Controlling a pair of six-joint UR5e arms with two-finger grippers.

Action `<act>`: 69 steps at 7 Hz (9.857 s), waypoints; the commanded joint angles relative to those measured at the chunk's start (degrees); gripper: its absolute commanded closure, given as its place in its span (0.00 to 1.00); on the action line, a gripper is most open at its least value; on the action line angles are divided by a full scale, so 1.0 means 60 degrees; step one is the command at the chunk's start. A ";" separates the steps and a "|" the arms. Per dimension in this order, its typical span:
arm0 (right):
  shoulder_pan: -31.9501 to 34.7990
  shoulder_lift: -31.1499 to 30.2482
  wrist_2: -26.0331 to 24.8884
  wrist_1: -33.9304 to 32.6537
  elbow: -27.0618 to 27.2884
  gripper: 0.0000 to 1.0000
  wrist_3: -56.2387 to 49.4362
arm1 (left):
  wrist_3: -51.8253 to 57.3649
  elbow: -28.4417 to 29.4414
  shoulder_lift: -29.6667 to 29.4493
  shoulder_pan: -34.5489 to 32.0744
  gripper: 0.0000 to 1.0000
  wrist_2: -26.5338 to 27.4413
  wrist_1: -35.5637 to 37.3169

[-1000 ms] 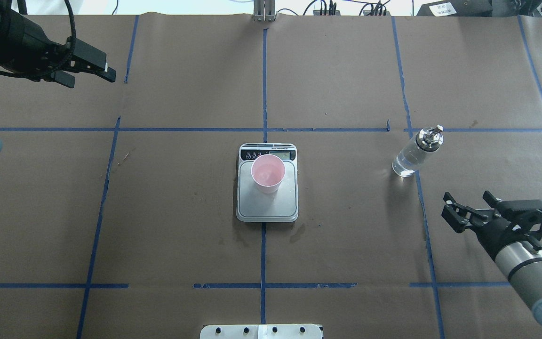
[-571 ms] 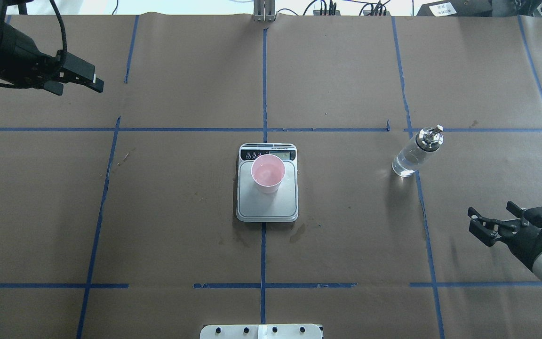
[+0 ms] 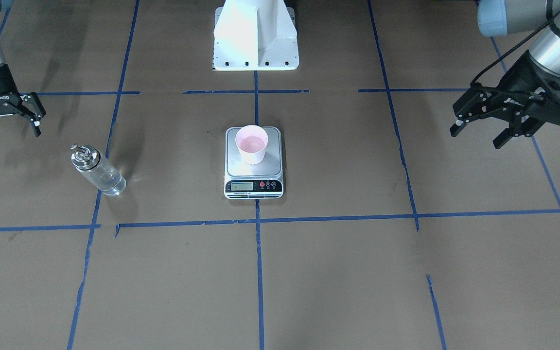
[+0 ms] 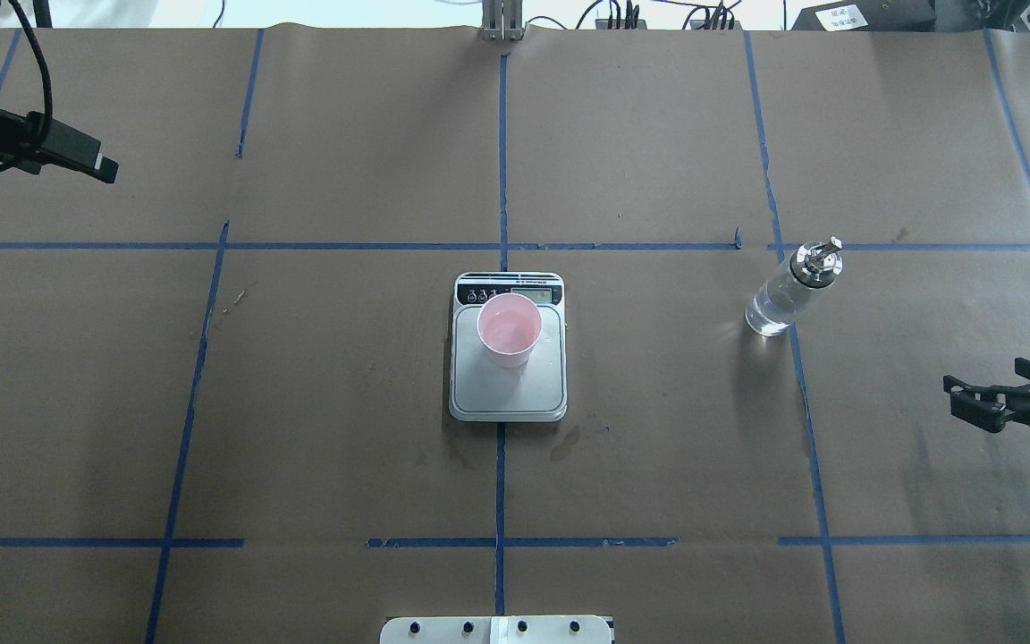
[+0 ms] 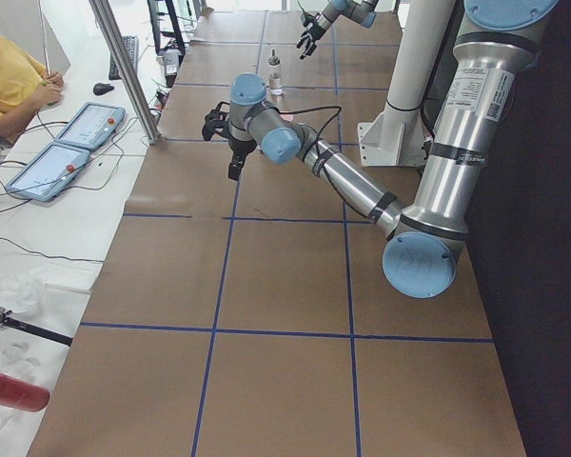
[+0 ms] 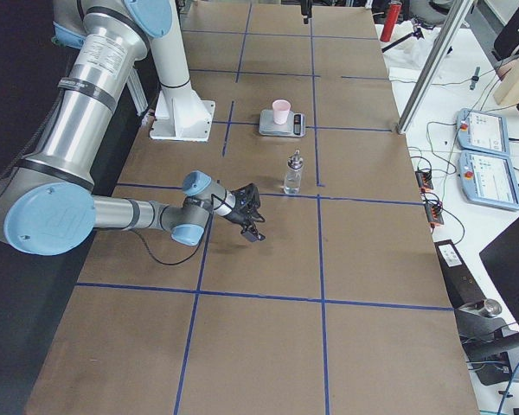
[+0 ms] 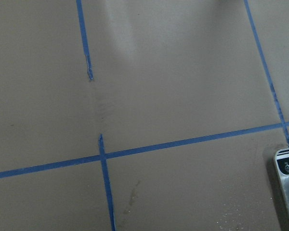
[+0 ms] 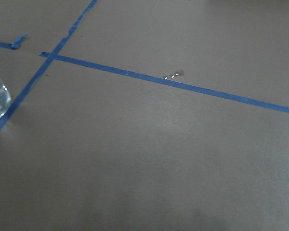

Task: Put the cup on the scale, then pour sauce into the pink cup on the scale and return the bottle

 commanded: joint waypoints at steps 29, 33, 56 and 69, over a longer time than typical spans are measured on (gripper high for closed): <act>0.8687 0.4341 0.9625 -1.0763 -0.1865 0.00 -0.8779 | 0.5471 0.3969 0.1002 -0.3352 0.00 -0.1197 0.0718; 0.8687 0.4355 0.9712 -1.0778 -0.1879 0.00 -0.8779 | 0.5544 0.4643 0.1075 -0.3890 0.00 -0.1211 0.0219; 0.8804 0.4487 0.9829 -1.0996 -0.1732 0.00 -0.8633 | 0.6672 0.2988 0.1163 -0.4436 0.00 0.0386 0.1509; 0.8907 0.4516 1.0284 -1.1115 -0.1689 0.00 -0.8076 | 0.6643 0.2929 0.1149 -0.3821 0.00 0.0400 0.1538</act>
